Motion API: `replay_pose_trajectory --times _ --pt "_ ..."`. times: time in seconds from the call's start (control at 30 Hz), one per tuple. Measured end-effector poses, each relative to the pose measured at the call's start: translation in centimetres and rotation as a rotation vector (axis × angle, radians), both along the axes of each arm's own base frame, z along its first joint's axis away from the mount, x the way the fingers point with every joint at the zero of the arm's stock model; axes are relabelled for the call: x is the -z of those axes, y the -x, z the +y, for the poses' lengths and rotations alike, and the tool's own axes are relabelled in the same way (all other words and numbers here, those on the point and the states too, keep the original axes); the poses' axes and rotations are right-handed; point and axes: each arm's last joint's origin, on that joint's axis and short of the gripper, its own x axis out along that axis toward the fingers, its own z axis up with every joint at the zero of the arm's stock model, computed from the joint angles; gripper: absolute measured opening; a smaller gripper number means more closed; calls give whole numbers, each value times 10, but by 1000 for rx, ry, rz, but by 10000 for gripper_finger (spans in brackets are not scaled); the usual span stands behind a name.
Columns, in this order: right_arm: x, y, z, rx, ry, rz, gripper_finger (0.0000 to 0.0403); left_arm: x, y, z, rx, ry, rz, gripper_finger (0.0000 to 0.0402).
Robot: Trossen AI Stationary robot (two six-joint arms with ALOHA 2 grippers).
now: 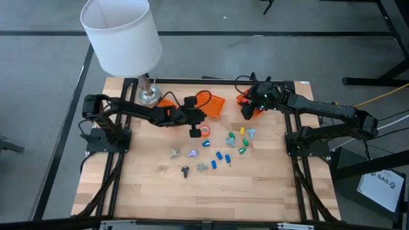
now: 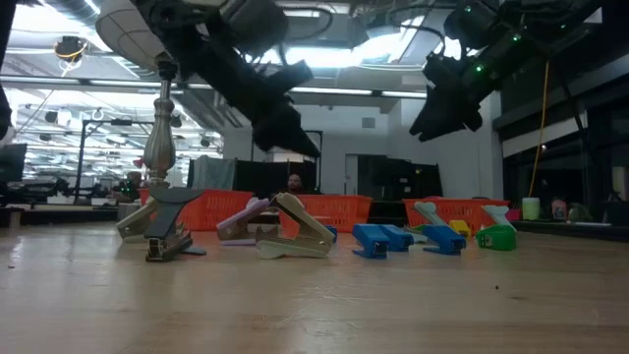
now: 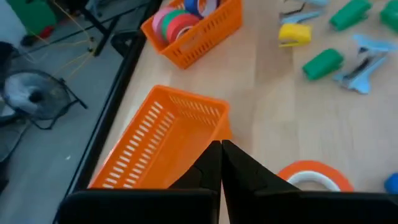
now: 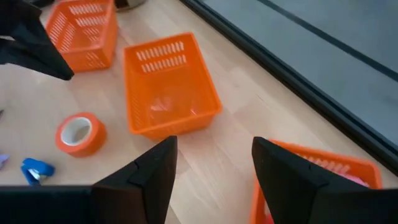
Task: Pick and place Stapler, Stapler remover, tape
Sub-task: Put the orange tape into the right orange bin
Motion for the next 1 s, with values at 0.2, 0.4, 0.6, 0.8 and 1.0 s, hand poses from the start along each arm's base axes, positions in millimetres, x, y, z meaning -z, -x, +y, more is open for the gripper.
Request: replay_pose_trajectory --times 0.2,0.4,0.6,0.8,1.0 --pt "-1 -3 5 -42 21 -8 214 -14 8 -1 53 141 -51 5" --pt "-1 -4 5 -43 19 -6 214 -5 5 -1 42 291 -60 34" --pt "-1 -4 5 -42 17 -6 214 15 -1 -4 42 387 -19 87" --pt "0 -4 5 -39 13 -5 214 29 -6 -13 86 390 34 134" --pt "1 -5 7 -31 -7 -13 214 33 -7 -22 102 368 57 161"
